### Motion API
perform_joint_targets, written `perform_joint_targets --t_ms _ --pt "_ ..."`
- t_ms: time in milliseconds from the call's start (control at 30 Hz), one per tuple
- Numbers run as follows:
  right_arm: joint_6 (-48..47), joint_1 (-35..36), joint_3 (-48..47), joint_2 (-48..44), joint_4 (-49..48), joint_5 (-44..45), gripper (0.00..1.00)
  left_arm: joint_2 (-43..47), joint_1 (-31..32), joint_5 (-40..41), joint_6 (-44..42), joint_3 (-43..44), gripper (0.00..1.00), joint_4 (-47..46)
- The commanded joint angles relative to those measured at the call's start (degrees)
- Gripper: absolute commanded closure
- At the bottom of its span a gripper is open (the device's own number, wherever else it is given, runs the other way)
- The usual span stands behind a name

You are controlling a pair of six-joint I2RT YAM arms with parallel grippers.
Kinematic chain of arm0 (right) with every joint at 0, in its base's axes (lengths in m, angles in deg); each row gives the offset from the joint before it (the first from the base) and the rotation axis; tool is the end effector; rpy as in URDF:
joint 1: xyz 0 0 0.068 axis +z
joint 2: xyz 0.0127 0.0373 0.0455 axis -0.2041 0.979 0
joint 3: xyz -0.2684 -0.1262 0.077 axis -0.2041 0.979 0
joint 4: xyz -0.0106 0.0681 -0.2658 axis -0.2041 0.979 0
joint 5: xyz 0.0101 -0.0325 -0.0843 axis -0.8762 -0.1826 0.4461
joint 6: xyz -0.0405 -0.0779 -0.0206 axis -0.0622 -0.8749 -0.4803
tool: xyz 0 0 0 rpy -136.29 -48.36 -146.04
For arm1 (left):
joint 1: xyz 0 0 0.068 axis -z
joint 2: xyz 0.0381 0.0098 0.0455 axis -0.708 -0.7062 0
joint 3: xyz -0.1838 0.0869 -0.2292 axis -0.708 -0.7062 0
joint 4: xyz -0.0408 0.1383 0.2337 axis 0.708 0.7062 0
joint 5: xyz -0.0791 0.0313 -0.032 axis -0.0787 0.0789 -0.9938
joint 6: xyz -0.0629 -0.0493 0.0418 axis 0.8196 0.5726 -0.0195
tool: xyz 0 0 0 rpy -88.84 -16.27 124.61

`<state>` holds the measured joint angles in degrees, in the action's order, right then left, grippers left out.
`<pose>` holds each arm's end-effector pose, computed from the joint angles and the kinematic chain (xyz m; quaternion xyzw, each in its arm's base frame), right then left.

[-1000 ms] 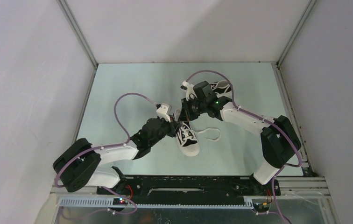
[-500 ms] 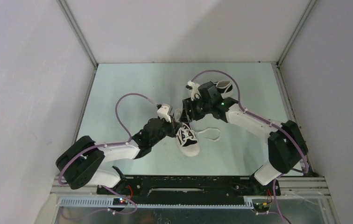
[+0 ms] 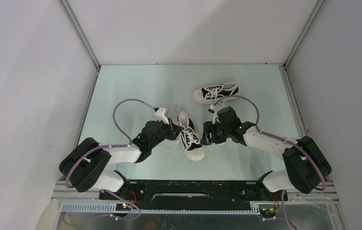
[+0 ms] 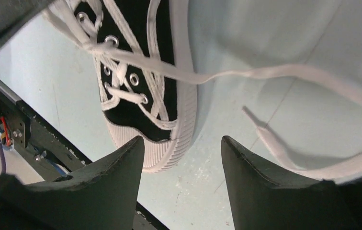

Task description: Tie the shoes

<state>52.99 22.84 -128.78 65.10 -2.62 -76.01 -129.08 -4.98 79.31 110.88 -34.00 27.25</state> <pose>0.2361 0.1941 0.1774 -0.1312 0.9204 0.2981 0.2163 0.2289 -0.1938 0.1753 0.0680 0.7996 -0.3499 0.4833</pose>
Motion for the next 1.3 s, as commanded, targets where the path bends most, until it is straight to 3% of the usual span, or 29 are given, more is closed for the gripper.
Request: perform_joint_targets --t_ms 0,267,567,733,933,1000,1167,1267 --pt "4.04 3.23 1.54 1.37 -8.93 -0.44 0.37 -1.57 -2.46 -4.96 3.49 -0.99 1.0 -5.5" --pt "9.76 8.19 1.42 5.58 -19.98 -4.34 0.39 -0.23 -4.36 -8.8 1.0 -0.62 1.0 -3.15" --pt "5.18 4.89 0.13 1.65 -12.58 -1.82 0.41 2.45 -5.2 -9.29 -2.38 1.2 1.0 2.28" --pt "-6.8 0.99 -0.83 -0.87 -3.89 1.86 0.42 4.06 -5.2 -8.85 -4.05 2.58 1.0 6.81" --pt "-21.56 3.68 -2.25 2.06 -3.99 8.39 0.42 5.6 -5.21 -9.03 -5.09 2.98 1.0 8.42" --pt "-25.83 4.46 -2.67 2.65 -5.08 8.21 0.4 5.94 -5.2 -9.08 -5.29 2.91 1.0 8.58" --pt "-40.17 2.59 -6.34 3.34 -0.56 -7.54 0.39 5.9 -5.2 -10.57 -5.42 2.88 1.0 8.8" --pt "-47.91 3.83 -10.05 5.62 5.31 -2.05 0.39 5.97 -5.2 -11.44 -4.85 2.96 1.0 8.33"
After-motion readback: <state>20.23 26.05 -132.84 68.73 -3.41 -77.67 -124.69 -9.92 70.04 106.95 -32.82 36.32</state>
